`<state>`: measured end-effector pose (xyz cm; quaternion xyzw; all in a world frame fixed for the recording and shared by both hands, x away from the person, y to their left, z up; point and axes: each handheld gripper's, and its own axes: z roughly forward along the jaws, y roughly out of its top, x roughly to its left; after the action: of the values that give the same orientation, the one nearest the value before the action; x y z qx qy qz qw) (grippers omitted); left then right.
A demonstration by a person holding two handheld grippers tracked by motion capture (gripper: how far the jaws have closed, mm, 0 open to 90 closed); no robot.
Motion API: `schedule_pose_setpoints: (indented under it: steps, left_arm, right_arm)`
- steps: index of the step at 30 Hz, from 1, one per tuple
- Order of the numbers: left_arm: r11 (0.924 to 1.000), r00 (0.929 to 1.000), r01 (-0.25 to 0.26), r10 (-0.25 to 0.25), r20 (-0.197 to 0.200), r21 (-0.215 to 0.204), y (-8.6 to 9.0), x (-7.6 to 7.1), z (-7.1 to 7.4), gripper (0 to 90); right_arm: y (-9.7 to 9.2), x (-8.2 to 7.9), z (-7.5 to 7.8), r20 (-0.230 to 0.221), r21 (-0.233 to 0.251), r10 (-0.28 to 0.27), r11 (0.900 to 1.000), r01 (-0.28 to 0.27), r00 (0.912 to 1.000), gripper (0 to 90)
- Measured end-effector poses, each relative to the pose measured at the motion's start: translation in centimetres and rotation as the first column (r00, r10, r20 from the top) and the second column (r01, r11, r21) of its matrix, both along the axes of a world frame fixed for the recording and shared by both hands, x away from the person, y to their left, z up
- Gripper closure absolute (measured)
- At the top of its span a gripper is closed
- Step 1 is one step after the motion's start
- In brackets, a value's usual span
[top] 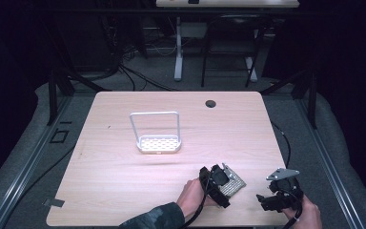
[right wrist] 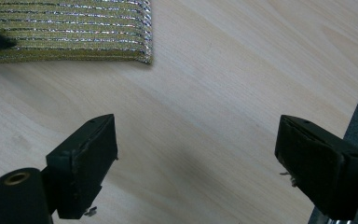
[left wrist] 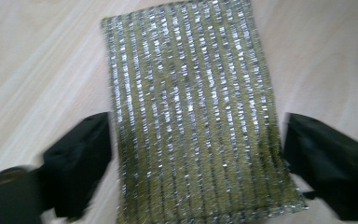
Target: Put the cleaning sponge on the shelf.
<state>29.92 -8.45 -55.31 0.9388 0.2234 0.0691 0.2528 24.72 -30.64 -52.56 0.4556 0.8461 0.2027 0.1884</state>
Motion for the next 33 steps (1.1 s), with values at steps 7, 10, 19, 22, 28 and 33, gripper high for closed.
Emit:
schedule_pose_setpoints:
  steps: [7,10,19,22,28,33]
  left_arm:
    - [0.9989,0.9999,0.014,-0.014,0.004,0.044,-0.5,-0.2,-0.8,2.2]
    - [0.9989,0.9999,0.009,-0.008,-0.015,0.046,-0.4,0.0,-1.3,5.0]
    - [0.9991,0.9996,0.014,-0.013,-0.024,0.041,-0.2,0.0,-1.1,11.3]
    - [0.999,0.9995,0.026,-0.025,-0.022,0.037,-0.1,-0.3,-0.9,16.4]
    - [0.9989,0.999,0.041,-0.041,-0.017,0.023,0.0,-0.5,-0.7,26.1]
    - [0.9985,0.9984,0.054,-0.054,-0.019,0.005,0.2,-0.7,-0.3,28.2]
  right_arm:
    - [0.0,0.0,0.0,0.001,-0.003,0.001,1.0,-0.001,1.0,12.3]
    - [0.0,0.0,0.1,0.006,-0.002,0.001,1.0,-0.001,1.0,12.3]
    - [0.0,0.0,0.0,0.006,-0.005,0.003,1.0,-0.003,1.0,12.5]
    - [0.0,0.0,0.0,0.002,-0.007,0.006,1.0,-0.006,1.0,12.5]
    - [0.0,0.0,0.1,0.004,-0.002,0.001,1.0,-0.001,1.0,12.6]
    - [-0.1,0.0,0.1,0.002,-0.009,0.001,1.0,-0.001,1.0,12.7]
